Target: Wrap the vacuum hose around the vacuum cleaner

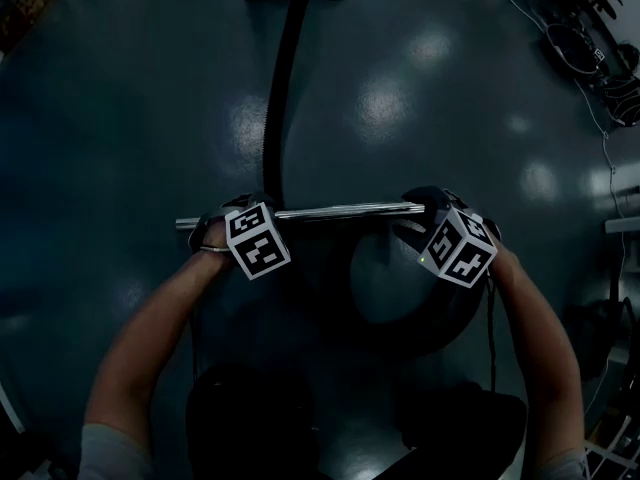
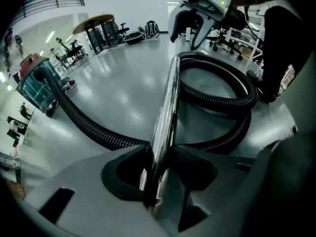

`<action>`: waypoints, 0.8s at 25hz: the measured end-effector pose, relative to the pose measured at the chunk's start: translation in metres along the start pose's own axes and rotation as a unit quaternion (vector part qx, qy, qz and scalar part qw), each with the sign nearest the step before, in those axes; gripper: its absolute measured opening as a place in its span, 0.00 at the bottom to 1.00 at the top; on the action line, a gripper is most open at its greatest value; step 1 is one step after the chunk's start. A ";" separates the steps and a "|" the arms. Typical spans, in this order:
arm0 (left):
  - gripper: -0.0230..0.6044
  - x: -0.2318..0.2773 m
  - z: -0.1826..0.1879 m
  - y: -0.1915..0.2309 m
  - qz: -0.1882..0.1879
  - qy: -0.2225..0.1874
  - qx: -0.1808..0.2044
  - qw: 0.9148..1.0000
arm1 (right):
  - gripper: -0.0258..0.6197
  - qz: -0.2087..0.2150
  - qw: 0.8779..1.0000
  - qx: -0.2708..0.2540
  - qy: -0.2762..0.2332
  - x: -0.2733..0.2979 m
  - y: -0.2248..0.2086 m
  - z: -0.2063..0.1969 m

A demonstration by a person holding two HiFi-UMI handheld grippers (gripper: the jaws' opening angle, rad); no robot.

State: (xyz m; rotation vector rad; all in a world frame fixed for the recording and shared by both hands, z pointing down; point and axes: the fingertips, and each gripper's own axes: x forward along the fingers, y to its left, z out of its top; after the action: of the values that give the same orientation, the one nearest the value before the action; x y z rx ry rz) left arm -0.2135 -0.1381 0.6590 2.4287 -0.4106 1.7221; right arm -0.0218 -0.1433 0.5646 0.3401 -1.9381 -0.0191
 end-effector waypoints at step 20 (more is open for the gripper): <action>0.33 -0.012 -0.026 0.044 0.065 0.021 -0.257 0.964 | 0.37 -0.018 0.949 0.299 0.099 -0.025 0.022 -0.177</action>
State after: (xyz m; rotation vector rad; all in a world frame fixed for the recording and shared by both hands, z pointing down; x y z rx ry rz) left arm -0.2544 -0.1717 0.6541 2.0234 -0.9010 1.4722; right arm 0.1429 -0.0901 0.6147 0.7479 -1.7019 0.5696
